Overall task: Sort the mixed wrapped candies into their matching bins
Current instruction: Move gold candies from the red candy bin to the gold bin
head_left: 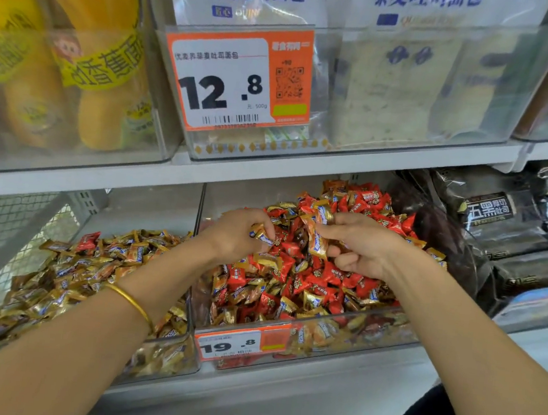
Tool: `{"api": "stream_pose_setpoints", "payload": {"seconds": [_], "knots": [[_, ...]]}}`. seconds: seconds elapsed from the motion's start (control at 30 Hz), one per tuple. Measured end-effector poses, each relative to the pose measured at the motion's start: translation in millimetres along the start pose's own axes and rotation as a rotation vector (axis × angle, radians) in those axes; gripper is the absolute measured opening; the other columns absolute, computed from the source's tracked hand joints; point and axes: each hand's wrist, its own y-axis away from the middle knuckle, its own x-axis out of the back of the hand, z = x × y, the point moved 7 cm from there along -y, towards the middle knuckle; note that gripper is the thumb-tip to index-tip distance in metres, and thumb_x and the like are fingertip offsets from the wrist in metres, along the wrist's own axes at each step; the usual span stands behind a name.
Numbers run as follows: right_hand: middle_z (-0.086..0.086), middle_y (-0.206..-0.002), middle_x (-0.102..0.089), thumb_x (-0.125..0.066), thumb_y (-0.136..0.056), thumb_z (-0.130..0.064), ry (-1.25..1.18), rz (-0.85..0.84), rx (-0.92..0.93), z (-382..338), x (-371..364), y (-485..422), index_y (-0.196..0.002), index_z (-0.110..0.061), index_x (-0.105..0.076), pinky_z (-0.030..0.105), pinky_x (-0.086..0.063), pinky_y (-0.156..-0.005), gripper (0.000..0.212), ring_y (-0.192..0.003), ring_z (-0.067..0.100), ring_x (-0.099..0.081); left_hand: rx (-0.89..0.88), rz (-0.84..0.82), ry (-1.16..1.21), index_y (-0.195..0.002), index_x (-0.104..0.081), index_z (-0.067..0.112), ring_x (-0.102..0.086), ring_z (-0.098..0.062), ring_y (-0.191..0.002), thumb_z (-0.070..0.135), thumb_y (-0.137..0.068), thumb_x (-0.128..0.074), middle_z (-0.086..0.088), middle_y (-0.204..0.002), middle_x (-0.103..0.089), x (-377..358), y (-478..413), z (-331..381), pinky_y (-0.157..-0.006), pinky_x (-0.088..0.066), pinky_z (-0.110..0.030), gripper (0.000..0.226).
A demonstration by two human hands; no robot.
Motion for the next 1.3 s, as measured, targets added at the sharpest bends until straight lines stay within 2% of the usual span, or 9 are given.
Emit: {"api": "stream_pose_setpoints", "payload": {"seconds": [0.1,0.23,0.43,0.57,0.73,0.83,1.07,1.13,1.3], "knots": [[0.002,-0.066,-0.04,-0.055,-0.093,-0.006,-0.045,0.002,-0.015,1,-3,-2,-0.092,-0.013,-0.049,0.012,-0.019,-0.032,0.01,-0.049,0.007,-0.035,0.033,0.012,0.099,-0.093,-0.061,0.019,-0.061,-0.021,-0.107,0.011,-0.087,-0.064,0.004,-0.128,-0.051,2,3,1,-0.087,-0.039,-0.02,0.01],[0.006,-0.07,-0.045,-0.05,-0.095,-0.002,-0.235,0.01,-0.025,-2,-8,2,-0.09,-0.016,-0.05,0.014,-0.02,-0.035,0.014,-0.055,0.011,-0.038,0.111,0.061,0.358,-0.092,-0.062,0.02,-0.067,-0.009,-0.057,0.008,-0.088,-0.062,0.006,-0.133,-0.041,5,8,0,-0.068,-0.044,-0.013,0.012],[0.012,-0.078,-0.053,-0.041,-0.096,-0.006,-0.488,-0.025,-0.13,5,-17,-3,-0.092,-0.009,-0.051,0.013,-0.029,-0.031,0.012,-0.061,0.023,-0.064,0.144,0.112,0.584,-0.089,-0.065,0.016,-0.066,-0.022,-0.069,-0.004,-0.086,-0.06,-0.015,-0.123,-0.052,9,11,0,-0.075,-0.056,-0.03,0.02],[0.011,-0.076,-0.051,-0.039,-0.087,-0.016,-0.627,-0.136,-0.168,6,-27,-5,-0.111,-0.009,-0.052,0.014,-0.03,-0.031,0.028,-0.052,0.019,-0.059,0.094,0.218,0.511,-0.085,-0.063,0.019,-0.06,-0.005,-0.075,-0.003,-0.082,-0.066,-0.005,-0.108,-0.06,14,10,0,-0.069,-0.048,-0.007,0.022],[0.005,-0.065,-0.054,-0.06,-0.084,-0.043,-0.344,-0.084,-0.129,6,-28,-6,-0.085,-0.013,-0.054,0.012,-0.023,-0.031,0.031,-0.048,0.013,-0.048,0.066,0.271,0.502,-0.087,-0.062,0.016,-0.059,0.004,-0.059,-0.002,-0.082,-0.066,0.002,-0.093,-0.06,12,8,1,-0.058,-0.045,-0.002,0.02],[0.002,-0.062,-0.047,-0.059,-0.091,-0.031,0.05,0.101,-0.025,6,-24,-9,-0.099,-0.013,-0.054,0.015,-0.019,-0.031,0.021,-0.042,0.01,-0.038,0.053,0.321,0.495,-0.091,-0.062,0.013,-0.058,0.002,-0.064,-0.001,-0.083,-0.065,0.006,-0.09,-0.057,15,9,1,-0.057,-0.044,-0.003,0.017],[0.001,-0.065,-0.048,-0.064,-0.089,-0.028,0.201,0.06,0.102,1,-48,-2,-0.124,-0.019,-0.046,0.016,-0.021,-0.032,0.041,-0.045,0.009,-0.036,0.047,0.346,0.528,-0.085,-0.062,0.02,-0.058,-0.014,-0.085,0.001,-0.084,-0.065,0.005,-0.093,-0.057,13,7,2,-0.088,-0.05,-0.033,0.02],[0.002,-0.067,-0.049,-0.064,-0.088,-0.024,0.277,0.125,0.16,-3,-40,-4,-0.124,-0.014,-0.049,0.017,-0.024,-0.032,0.04,-0.046,0.01,-0.038,0.08,0.336,0.651,-0.086,-0.061,0.018,-0.064,-0.022,-0.083,-0.001,-0.086,-0.061,-0.005,-0.098,-0.055,12,8,0,-0.08,-0.057,-0.042,0.019],[0.002,-0.077,-0.051,-0.062,-0.089,-0.021,0.289,0.237,0.217,-13,-20,-2,-0.135,-0.01,-0.044,0.018,-0.027,-0.034,0.051,-0.049,0.011,-0.041,0.178,0.295,0.888,-0.093,-0.057,0.007,-0.065,-0.026,-0.091,-0.006,-0.089,-0.054,-0.024,-0.111,-0.053,13,12,0,-0.058,-0.06,-0.03,0.013]]}}
